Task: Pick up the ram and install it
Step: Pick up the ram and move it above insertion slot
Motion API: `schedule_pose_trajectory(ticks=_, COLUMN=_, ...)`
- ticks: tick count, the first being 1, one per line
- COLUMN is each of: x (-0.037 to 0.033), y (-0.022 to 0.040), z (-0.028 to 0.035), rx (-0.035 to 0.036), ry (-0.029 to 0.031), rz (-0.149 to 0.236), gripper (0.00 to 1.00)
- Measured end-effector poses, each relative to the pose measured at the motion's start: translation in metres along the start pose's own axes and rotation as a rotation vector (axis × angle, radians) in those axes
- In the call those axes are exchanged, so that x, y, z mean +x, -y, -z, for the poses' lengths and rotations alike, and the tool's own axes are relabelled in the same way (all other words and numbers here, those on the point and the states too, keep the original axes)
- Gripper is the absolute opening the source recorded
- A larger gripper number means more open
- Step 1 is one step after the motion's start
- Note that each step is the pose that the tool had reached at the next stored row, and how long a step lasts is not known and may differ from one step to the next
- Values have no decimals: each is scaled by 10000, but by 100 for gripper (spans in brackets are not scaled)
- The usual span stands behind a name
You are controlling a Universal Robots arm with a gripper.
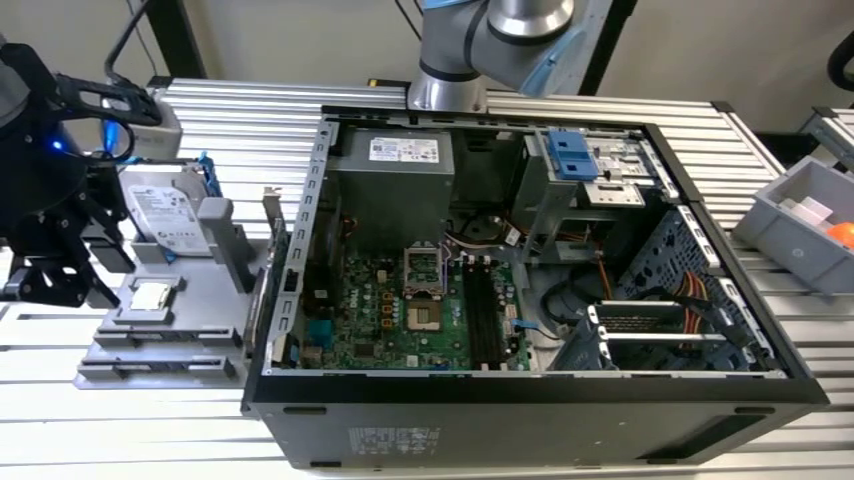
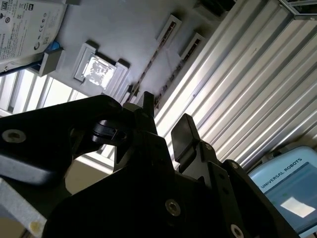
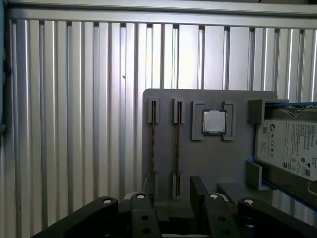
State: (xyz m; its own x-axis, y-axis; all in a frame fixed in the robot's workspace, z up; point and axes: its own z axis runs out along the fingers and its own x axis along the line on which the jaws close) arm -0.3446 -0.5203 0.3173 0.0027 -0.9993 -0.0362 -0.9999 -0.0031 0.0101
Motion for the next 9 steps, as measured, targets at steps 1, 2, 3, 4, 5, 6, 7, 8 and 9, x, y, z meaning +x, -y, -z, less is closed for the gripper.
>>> schedule_pose_trajectory(ticks=1, x=0, y=0, z=-4, rx=-1, ry=0, rz=0, gripper=100)
schedule_pose_trajectory(ticks=2, x=0, y=0, z=-8, rx=-1, ry=-1, rz=0, gripper=100)
schedule_pose_trajectory(ticks=3, x=0, y=0, z=-13, rx=0, ry=0, rz=0, gripper=100)
schedule_pose_trajectory(ticks=4, x=1, y=0, z=-18, rx=0, ry=0, rz=0, gripper=100)
schedule_pose_trajectory(ticks=5, x=1, y=0, z=-23, rx=0, ry=0, rz=0, gripper=100)
schedule_pose_trajectory(ticks=6, x=1, y=0, z=-27, rx=0, ry=0, rz=0, gripper=100)
schedule_pose_trajectory(ticks=7, x=1, y=0, z=-31, rx=0, ry=0, rz=0, gripper=100)
schedule_pose_trajectory(ticks=8, x=1, y=0, z=-34, rx=-1, ry=-1, rz=0, gripper=100)
schedule_pose_trajectory(ticks=9, x=1, y=0, z=-38, rx=-1, ry=-1, rz=0, gripper=100)
